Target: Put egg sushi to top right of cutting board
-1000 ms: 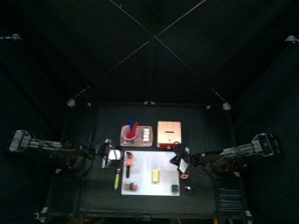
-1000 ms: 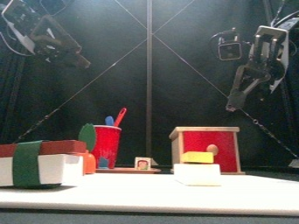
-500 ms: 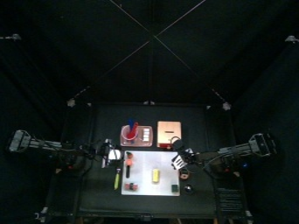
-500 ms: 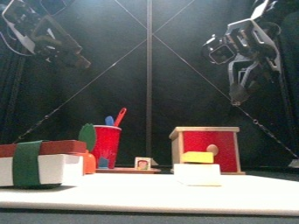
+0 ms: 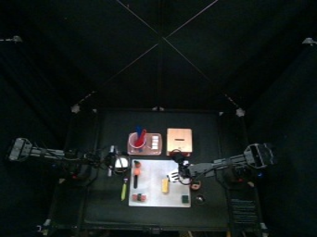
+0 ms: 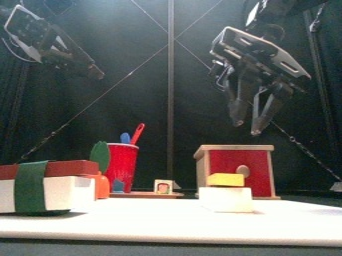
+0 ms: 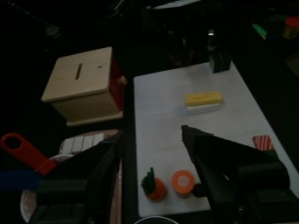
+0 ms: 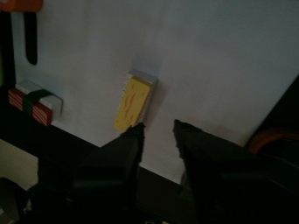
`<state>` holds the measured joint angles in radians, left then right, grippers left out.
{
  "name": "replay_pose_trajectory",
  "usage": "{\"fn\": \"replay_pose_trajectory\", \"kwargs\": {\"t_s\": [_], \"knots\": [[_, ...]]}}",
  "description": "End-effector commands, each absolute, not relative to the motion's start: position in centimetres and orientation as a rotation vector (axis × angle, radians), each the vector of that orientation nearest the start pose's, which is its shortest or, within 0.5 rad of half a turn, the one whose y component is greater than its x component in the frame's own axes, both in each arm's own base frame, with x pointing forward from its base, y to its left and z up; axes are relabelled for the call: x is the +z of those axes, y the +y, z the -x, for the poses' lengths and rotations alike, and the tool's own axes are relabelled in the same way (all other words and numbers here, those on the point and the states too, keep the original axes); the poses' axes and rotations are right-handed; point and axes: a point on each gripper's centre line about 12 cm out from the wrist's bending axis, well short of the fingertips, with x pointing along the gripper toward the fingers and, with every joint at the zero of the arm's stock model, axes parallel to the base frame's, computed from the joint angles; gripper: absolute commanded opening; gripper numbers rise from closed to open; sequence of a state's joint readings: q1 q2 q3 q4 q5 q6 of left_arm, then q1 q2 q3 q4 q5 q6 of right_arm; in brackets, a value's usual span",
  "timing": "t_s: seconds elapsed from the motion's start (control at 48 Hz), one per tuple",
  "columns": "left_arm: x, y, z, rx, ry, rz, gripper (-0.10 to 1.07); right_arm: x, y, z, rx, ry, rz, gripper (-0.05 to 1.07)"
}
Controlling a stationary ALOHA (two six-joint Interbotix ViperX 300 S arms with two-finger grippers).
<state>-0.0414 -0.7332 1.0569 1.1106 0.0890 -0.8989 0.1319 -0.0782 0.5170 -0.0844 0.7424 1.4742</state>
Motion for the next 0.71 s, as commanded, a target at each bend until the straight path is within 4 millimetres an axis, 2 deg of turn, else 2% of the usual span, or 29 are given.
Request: {"fn": "replay_pose_trajectory", "kwargs": {"t_s": [0.0, 0.083, 0.146, 0.312, 0.479, 0.688], "knots": [[25.4, 0.2, -23.8, 0.013, 0.366, -0.242, 0.9, 20.2, 4.3, -36.2, -0.752, 0.965, -1.169, 0.87], [25.2, 0.5, -23.8, 0.029, 0.379, -0.259, 0.9, 19.7, 4.5, -37.2, -0.778, 0.966, -1.201, 1.0], [25.0, 0.6, -23.6, 0.042, 0.392, -0.268, 0.9, 19.4, 4.7, -38.0, -0.785, 0.966, -1.206, 1.04], [24.5, 0.9, -23.5, 0.065, 0.415, -0.266, 0.9, 18.6, 5.0, -40.2, -0.827, 0.975, -1.247, 1.03], [23.7, 1.2, -23.1, 0.083, 0.447, -0.274, 0.9, 17.5, 5.5, -41.5, -0.886, 1.0, -1.263, 1.02], [23.3, 1.3, -22.9, 0.099, 0.468, -0.253, 0.9, 16.5, 5.9, -42.1, -0.934, 1.037, -1.269, 1.02]]}}
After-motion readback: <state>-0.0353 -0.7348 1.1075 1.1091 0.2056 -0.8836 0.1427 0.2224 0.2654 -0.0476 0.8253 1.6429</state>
